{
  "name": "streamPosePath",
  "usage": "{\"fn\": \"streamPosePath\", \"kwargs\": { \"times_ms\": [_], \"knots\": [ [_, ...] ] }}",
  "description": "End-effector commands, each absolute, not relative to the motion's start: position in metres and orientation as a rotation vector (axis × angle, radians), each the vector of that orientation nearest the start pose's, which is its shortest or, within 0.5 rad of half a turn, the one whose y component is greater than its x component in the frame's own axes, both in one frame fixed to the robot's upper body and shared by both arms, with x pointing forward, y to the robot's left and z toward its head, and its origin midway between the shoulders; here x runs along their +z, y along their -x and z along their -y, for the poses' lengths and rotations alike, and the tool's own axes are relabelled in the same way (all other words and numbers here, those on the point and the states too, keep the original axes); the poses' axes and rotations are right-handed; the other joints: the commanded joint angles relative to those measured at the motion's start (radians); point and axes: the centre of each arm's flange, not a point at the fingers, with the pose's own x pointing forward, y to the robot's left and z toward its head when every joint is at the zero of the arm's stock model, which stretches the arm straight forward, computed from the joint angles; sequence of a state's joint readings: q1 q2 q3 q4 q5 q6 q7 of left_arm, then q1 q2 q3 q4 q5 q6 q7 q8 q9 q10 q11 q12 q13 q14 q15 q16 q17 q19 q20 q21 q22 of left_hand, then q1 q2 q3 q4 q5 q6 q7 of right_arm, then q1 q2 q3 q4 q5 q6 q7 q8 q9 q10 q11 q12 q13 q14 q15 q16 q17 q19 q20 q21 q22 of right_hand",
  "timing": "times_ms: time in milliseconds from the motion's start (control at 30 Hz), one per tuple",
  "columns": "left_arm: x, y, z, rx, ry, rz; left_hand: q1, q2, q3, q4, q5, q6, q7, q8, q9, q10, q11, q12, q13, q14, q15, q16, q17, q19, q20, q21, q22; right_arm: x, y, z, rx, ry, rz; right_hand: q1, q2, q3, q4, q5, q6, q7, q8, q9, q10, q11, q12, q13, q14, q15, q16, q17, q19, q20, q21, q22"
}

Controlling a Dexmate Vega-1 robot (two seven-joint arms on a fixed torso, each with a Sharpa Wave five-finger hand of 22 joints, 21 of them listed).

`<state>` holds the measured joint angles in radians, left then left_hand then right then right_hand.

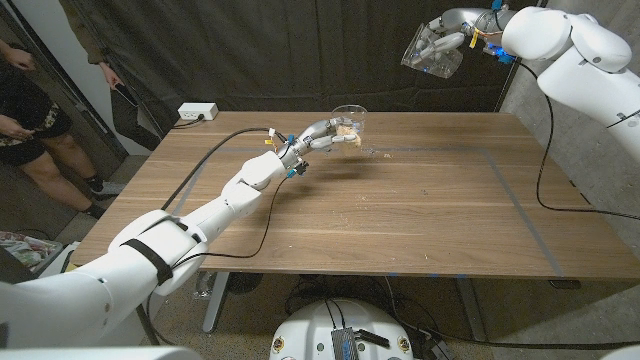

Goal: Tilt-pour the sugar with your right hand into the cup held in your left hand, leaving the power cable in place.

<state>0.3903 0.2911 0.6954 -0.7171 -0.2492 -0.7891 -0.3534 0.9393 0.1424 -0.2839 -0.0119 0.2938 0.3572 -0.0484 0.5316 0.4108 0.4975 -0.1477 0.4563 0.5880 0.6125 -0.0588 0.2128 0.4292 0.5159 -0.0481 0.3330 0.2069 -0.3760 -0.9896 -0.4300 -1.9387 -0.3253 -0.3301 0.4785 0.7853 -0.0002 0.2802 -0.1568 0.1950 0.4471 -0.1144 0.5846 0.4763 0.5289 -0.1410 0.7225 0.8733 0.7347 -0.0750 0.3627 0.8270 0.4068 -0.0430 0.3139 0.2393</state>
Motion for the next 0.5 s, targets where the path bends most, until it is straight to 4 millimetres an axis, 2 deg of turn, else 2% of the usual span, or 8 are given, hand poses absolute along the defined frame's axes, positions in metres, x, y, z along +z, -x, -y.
{"fn": "streamPosePath", "kwargs": {
  "times_ms": [33,500],
  "knots": [
    [0.041,-0.664,-0.145,-0.628,-0.581,0.903,0.006,0.004,-0.001,0.005,-0.003,0.007,0.001,0.006,0.002,0.002,0.0,0.0,0.004,0.006,-0.116,0.0,0.004,-0.007,-0.031,0.007,0.003,0.265,-0.496,0.309,-0.165,1.318,0.591,0.041,0.048,0.013,0.013,0.003,0.051,-0.04,0.005,0.004,0.009,0.0,0.0,0.004,0.012,-0.159,0.001,0.003,0.007,-0.002,0.004,0.006],
    [0.049,-0.657,-0.153,-0.591,-0.576,0.931,0.006,0.003,-0.002,0.009,-0.003,0.009,0.0,0.006,0.001,0.004,-0.002,0.001,0.006,0.007,-0.116,0.001,0.004,-0.007,-0.031,0.008,0.003,0.245,-0.495,0.325,-0.221,1.177,0.6,0.042,0.048,0.014,0.012,0.002,0.056,-0.035,0.006,0.007,0.016,0.0,0.0,0.006,0.02,-0.159,0.001,0.006,0.015,-0.002,0.008,0.006]
  ]
}}
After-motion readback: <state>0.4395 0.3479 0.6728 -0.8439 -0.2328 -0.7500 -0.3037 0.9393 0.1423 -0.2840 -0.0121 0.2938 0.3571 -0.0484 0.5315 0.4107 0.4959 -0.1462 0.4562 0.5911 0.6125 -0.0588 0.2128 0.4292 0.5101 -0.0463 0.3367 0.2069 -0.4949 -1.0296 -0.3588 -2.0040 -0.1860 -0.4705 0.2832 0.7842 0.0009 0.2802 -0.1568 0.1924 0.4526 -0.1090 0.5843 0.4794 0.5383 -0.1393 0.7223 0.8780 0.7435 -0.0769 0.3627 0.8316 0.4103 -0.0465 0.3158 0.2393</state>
